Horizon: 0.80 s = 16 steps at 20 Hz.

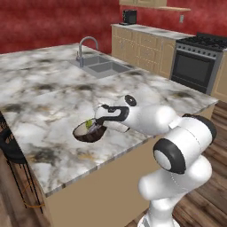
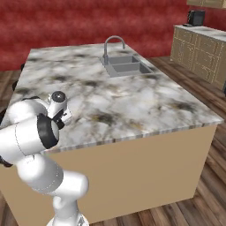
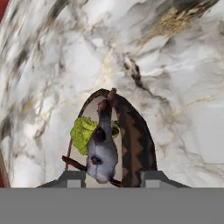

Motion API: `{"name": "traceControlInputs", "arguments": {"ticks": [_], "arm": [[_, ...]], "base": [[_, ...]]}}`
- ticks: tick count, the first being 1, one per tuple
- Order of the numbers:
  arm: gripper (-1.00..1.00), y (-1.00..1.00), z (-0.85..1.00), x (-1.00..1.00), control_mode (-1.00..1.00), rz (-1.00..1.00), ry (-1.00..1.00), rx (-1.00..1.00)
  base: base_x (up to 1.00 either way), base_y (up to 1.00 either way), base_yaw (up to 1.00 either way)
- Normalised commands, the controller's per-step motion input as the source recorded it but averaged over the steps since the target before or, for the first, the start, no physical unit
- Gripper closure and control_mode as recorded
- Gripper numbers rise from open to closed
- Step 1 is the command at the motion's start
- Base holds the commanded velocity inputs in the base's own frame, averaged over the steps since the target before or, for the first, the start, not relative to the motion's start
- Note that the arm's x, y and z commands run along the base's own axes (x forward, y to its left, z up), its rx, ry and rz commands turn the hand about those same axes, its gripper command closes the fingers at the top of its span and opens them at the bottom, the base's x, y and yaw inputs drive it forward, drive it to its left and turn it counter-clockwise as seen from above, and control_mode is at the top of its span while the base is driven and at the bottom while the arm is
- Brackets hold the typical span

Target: The microwave is finished heating the fish and broccoli. Take the bowl containing the food and place it on the dining counter.

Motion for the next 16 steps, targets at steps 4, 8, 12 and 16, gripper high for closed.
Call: {"name": "traceControlInputs", "arguments": {"ticks": [4,8,12,16], "arm": [[-1.0,0.0,0.73,-0.33,-1.0,-0.04,0.02,0.0],[-1.0,-0.05,1.0,-0.91,-1.0,0.0,0.0,0.0],[-1.0,-0.13,1.0,-1.0,-1.0,0.0,0.0,0.0],[-1.0,-0.02,1.0,-1.0,-1.0,0.01,-0.03,0.0]], "base": [[0.0,0.0,0.0],[0.0,0.0,0.0],[0.0,0.0,0.0],[0.0,0.0,0.0]]}}
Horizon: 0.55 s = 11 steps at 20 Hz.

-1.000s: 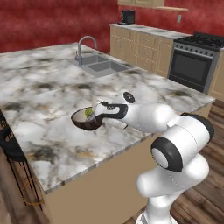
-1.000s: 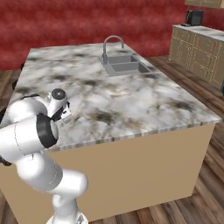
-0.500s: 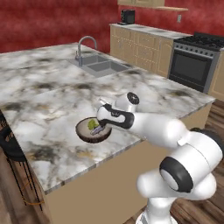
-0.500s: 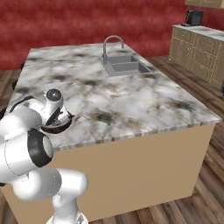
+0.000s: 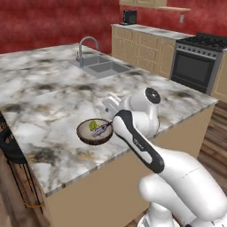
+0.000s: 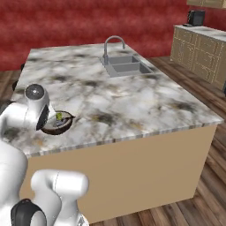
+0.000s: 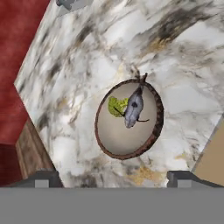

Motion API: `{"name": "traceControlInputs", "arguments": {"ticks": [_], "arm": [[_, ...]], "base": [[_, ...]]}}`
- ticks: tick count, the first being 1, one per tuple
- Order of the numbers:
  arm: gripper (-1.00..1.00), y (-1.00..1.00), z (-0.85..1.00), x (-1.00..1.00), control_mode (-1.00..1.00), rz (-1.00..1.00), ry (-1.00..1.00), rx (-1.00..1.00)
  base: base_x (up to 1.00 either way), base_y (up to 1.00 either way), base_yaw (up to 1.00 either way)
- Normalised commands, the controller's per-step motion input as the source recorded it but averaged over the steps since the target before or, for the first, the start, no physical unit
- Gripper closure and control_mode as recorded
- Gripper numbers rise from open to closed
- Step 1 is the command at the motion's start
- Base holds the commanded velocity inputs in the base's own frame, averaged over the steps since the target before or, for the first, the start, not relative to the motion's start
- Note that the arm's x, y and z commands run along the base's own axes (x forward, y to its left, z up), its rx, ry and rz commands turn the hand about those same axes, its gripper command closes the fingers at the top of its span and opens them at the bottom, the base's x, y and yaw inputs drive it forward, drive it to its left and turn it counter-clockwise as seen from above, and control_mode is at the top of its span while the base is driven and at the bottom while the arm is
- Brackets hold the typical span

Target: The microwave is finished heating the fish and broccoli. Take the bowl containing the food and place it on the dining counter.

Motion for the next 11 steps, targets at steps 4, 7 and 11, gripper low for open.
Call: {"name": "traceControlInputs", "arguments": {"ticks": [4,7,11], "arm": [[-1.0,0.0,0.91,-1.0,-1.0,0.06,-0.14,-0.05],[-1.0,0.0,0.49,-1.0,-1.0,0.12,-0.27,-0.1],[-1.0,-0.09,0.06,-0.51,-1.0,0.05,-0.27,0.04]], "base": [[0.0,0.0,0.0],[0.0,0.0,0.0],[0.0,0.0,0.0]]}}
